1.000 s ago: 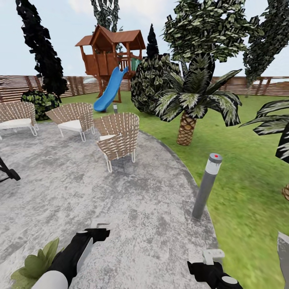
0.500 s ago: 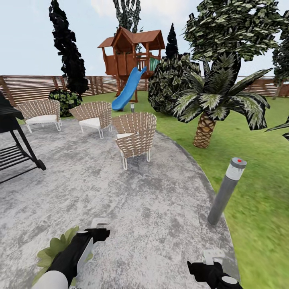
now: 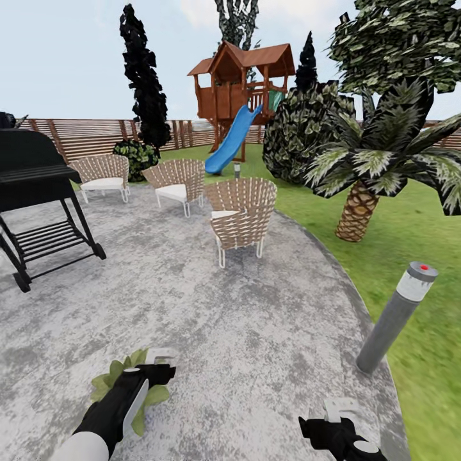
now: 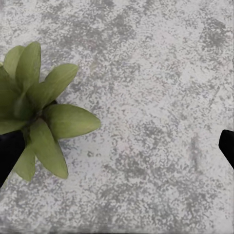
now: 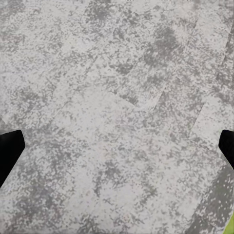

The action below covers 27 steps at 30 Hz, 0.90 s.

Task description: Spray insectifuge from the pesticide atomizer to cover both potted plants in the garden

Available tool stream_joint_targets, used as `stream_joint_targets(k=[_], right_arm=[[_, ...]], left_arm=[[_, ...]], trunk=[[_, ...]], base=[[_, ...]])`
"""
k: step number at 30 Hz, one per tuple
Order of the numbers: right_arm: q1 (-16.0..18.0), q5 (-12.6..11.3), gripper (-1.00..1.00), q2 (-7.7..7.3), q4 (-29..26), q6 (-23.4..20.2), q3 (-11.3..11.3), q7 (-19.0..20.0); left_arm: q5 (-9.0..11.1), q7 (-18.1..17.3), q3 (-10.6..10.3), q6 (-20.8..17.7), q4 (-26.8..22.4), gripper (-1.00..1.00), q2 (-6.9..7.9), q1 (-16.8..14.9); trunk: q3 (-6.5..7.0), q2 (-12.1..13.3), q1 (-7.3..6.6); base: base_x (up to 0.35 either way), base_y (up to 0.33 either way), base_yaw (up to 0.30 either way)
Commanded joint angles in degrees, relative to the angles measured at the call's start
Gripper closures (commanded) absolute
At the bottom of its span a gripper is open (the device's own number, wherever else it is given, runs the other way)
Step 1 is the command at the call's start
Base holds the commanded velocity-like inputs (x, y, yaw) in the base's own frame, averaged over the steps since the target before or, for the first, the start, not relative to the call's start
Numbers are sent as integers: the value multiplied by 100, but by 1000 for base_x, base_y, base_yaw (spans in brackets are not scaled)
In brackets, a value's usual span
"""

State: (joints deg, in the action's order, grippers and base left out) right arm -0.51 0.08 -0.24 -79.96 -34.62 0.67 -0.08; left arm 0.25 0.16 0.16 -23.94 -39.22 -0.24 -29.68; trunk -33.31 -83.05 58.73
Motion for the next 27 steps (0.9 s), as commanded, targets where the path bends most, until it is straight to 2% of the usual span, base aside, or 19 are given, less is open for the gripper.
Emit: stream_joint_targets(k=[1, 27], right_arm=[[-1, 1, -100, -3, -11, -27, 3, -1], [-1, 1, -100, 4, -3, -27, 3, -1]], left_arm=[[2, 2, 2, -31, -7, -100, -2, -2], [2, 2, 2, -32, -7, -100, -11, -2]], trunk=[[-8, -3, 0], [-94, -3, 0]], base=[[0, 0, 265], [0, 0, 262]])
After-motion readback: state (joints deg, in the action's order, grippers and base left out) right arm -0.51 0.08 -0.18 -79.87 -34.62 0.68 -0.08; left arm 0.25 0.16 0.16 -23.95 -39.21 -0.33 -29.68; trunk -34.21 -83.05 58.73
